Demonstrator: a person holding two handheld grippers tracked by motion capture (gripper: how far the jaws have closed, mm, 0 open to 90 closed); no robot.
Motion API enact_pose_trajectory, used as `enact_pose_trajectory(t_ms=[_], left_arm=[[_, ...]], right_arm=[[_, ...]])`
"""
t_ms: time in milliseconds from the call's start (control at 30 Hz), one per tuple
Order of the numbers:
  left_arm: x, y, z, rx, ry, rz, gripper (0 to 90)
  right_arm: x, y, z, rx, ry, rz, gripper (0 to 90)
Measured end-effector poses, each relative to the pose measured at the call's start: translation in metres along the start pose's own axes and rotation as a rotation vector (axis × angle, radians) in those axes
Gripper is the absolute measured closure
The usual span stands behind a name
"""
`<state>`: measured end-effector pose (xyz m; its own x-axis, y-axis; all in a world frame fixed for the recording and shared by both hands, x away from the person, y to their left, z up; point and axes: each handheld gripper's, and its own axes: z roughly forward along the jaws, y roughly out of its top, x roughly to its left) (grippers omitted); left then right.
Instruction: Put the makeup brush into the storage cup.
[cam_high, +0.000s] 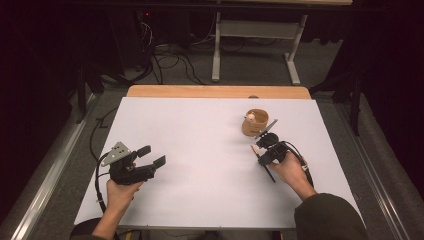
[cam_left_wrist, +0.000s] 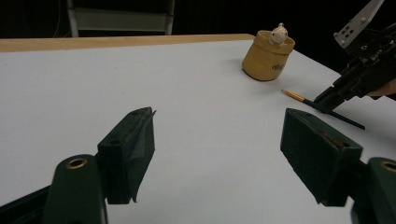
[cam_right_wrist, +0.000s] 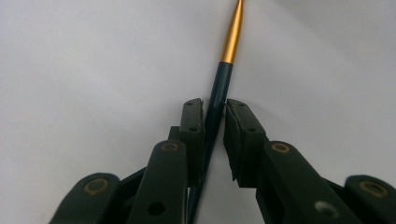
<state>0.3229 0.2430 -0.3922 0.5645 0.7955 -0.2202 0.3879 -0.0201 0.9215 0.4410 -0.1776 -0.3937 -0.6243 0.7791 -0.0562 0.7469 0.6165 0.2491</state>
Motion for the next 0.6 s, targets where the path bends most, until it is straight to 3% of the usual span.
enact_pose_trajectory(t_ms=[267,600], left_arm=[[0.0002,-0.0001,-0.0003,-0.001,0.001,-0.001,26.7],[-0.0005,-0.0003,-0.0013,-0.006,0.001,0.0,26.8]], right_arm=[[-0.0006,0.0001,0.0005,0.001,0.007,-0.017,81.4],[-0.0002,0.001,0.0003,0.013,0.007,0.0,84.9]])
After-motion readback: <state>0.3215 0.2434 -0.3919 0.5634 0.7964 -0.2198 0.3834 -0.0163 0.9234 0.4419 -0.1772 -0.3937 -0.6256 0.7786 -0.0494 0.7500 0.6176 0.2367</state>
